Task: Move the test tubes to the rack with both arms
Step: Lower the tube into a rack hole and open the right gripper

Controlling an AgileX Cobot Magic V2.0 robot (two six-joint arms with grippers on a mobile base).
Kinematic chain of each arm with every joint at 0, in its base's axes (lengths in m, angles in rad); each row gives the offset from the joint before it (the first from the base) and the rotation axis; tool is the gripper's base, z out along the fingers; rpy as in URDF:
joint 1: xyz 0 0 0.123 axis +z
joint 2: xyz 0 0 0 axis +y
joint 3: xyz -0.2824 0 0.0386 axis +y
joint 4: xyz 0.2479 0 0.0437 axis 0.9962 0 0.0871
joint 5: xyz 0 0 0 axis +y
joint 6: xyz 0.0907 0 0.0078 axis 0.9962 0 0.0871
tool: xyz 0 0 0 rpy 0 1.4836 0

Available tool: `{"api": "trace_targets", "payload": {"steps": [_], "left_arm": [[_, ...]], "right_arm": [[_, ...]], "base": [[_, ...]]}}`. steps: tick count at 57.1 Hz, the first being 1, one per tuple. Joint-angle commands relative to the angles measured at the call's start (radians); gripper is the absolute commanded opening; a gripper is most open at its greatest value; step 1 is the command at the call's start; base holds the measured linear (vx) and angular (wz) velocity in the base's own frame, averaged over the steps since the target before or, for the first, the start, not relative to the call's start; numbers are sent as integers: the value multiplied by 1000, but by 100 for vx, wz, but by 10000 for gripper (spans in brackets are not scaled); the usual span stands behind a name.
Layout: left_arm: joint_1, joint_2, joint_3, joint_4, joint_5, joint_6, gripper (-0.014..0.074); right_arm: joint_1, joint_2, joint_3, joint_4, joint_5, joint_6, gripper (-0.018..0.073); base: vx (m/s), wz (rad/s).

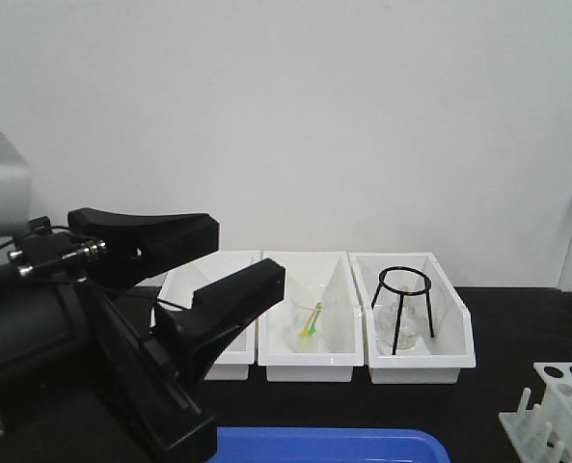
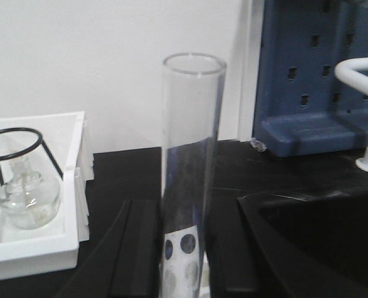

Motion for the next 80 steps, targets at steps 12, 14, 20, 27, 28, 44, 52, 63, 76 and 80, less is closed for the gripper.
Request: {"api": "trace_targets", "payload": {"steps": [12, 14, 20, 27, 28, 44, 52, 63, 76, 80], "left_arm": [[-5, -14, -35, -2, -63, 0, 488], [-5, -14, -35, -2, -63, 0, 488], [-5, -14, -35, -2, -63, 0, 488], [-5, -14, -35, -2, -63, 0, 488], [-5, -14, -35, -2, -63, 0, 488], [-5, -14, -35, -2, -63, 0, 488], [-5, -14, -35, -2, -63, 0, 488], [-5, -14, -35, -2, -63, 0, 488], [-5, -14, -35, -2, -63, 0, 488], [-5, -14, -35, -2, -63, 0, 488]], "right_arm": [[-6, 35, -32, -31, -150, 5, -6], [-6, 41, -32, -31, -151, 5, -6], [-6, 61, -32, -30, -151, 5, -6], [-6, 87, -29, -25, -152, 5, -6], [-6, 90, -29, -25, -152, 5, -6], [-6, 158, -28, -25, -152, 5, -6], [-6, 193, -27, -25, -151, 5, -6], [-6, 216, -27, -26, -151, 2, -4], [-6, 247, -27, -28, -151, 2, 0], [-6, 247, -27, -28, -155, 2, 3]], "base": [[0, 0], [0, 0], [0, 0], [0, 0], [0, 0], [0, 0], [0, 0], [0, 0], [0, 0], [0, 0]]}}
